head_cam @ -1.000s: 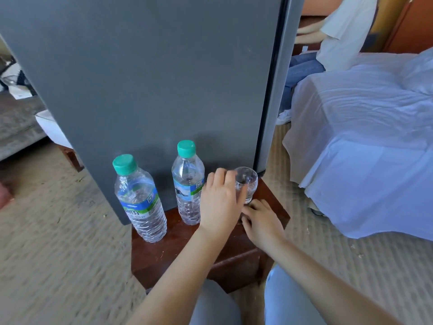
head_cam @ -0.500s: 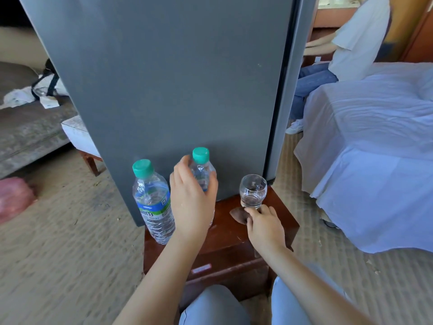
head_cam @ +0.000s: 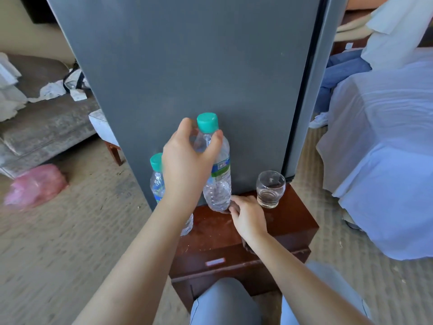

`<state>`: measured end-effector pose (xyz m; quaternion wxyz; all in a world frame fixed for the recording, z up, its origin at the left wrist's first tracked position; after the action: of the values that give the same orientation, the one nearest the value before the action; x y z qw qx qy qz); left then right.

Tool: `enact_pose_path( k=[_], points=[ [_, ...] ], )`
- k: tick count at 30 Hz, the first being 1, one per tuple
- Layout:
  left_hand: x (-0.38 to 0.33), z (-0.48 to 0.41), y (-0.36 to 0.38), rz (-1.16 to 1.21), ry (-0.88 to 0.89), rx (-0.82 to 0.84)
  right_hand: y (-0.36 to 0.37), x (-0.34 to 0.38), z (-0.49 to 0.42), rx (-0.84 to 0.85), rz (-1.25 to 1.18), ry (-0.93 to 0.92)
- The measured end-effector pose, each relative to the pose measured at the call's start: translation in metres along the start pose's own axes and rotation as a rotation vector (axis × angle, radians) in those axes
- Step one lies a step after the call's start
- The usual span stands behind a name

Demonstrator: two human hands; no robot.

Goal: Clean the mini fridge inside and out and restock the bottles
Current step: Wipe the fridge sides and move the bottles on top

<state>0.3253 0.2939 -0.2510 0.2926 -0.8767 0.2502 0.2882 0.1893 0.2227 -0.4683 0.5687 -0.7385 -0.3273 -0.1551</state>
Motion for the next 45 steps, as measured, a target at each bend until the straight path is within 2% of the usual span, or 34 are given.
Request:
enact_pose_path(
  k=[4,8,11,13,15,19,22,28,32,34,37,41,43,45],
  points=[
    [-0.019,-0.021,-0.016,0.049,0.042,-0.022,0.014,0.008,0.0,0.229,-0.123,-0.033],
    [-0.022,-0.027,-0.015,0.045,0.053,-0.007,0.01,0.029,0.033,0.396,-0.232,-0.176],
    [-0.021,-0.023,-0.005,0.021,0.067,0.016,0.0,0.028,0.06,0.433,-0.246,-0.298],
    [-0.02,-0.017,0.004,0.015,0.065,0.038,-0.012,0.012,0.068,0.444,-0.221,-0.3],
    [-0.015,-0.008,0.015,0.021,0.049,0.068,-0.029,-0.016,0.068,0.397,-0.191,-0.204],
    [-0.002,0.011,0.037,0.061,-0.006,0.123,-0.075,-0.075,0.056,0.093,-0.116,0.011],
    [0.009,0.022,0.054,0.054,-0.034,0.152,-0.088,-0.097,0.047,-0.012,-0.014,0.11],
    [0.02,0.038,0.076,0.057,-0.07,0.206,-0.089,-0.086,0.051,-0.079,0.103,0.109],
    [0.018,0.04,0.085,0.004,-0.06,0.378,-0.091,-0.078,0.06,-0.09,0.144,0.087],
    [0.014,0.04,0.075,-0.026,-0.027,0.414,-0.089,-0.072,0.063,-0.093,0.159,0.062],
    [0.004,0.039,0.031,-0.06,0.073,0.309,-0.077,-0.05,0.07,-0.08,0.166,-0.045],
    [0.008,0.041,-0.049,-0.2,0.192,-0.046,-0.047,-0.008,0.083,-0.042,0.157,-0.218],
    [0.022,0.04,-0.073,-0.274,0.191,-0.153,-0.031,0.01,0.085,-0.043,0.136,-0.266],
    [0.044,0.036,-0.082,-0.308,0.117,-0.152,-0.02,0.023,0.081,-0.077,0.12,-0.27]
  ],
)
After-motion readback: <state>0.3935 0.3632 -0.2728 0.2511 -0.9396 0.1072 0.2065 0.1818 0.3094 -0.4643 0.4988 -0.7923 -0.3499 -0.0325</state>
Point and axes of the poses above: each hand's wrist, its own z-axis away from the middle knuckle, its own y-axis out of the palm, x = y × z, the point moved 7 cm from there along -z, towards the middle knuckle, and after that the axes turned 3 degrees about y, right-handed, at the moved point
